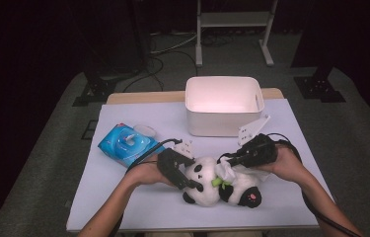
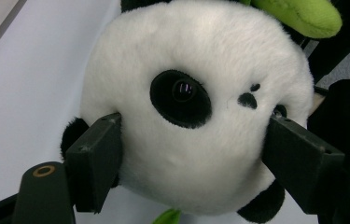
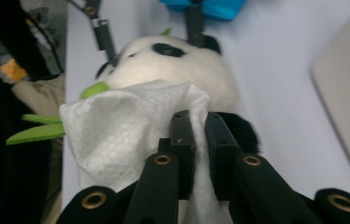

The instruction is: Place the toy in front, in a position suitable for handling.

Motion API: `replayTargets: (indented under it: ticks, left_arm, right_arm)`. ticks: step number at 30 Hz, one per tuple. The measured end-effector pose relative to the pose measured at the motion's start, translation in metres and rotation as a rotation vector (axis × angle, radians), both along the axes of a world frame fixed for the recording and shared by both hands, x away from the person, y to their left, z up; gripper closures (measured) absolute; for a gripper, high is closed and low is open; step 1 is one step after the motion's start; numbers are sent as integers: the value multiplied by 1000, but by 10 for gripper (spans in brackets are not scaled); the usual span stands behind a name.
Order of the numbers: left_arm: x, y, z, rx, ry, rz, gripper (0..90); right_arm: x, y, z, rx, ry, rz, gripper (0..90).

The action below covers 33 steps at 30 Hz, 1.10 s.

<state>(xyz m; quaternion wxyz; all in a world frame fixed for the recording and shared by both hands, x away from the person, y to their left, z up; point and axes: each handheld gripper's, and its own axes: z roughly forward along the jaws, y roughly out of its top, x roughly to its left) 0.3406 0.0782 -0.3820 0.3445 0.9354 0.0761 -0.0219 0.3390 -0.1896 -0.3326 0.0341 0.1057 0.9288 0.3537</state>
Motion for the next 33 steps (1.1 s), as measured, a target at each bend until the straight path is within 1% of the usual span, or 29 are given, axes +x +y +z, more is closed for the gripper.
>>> replayTargets:
  ticks: [1,4,6,12,13,18,20,28,30,33]
  left_arm:
    - [0,0,0,-1,1,1,224]
    - [0,0,0,-3,3,1,224]
    - [1,0,0,-3,2,-1,224]
    - [0,0,0,-2,4,0,224]
    - [0,0,0,-2,3,0,224]
    - [1,0,0,-5,4,-1,224]
    - [1,0,0,-6,4,1,224]
    - [1,-1,0,-5,6,2,224]
    - [1,-1,0,-3,6,2,224]
    - [1,-2,0,1,5,1,224]
  right_arm:
    - [3,-3,1,7,-1,-9,835]
    - [5,-10,3,8,1,-36,835]
    - [6,-16,4,0,-16,-54,836]
    - [8,-37,9,24,-24,-98,836]
    - [7,-40,10,30,-15,-107,835]
    - [6,-49,11,43,-16,-124,835]
    - [6,-53,11,57,-12,-127,835]
    - [3,-69,14,74,-1,-156,835]
    - [3,-71,13,76,6,-161,835]
    - [4,-67,11,81,13,-152,835]
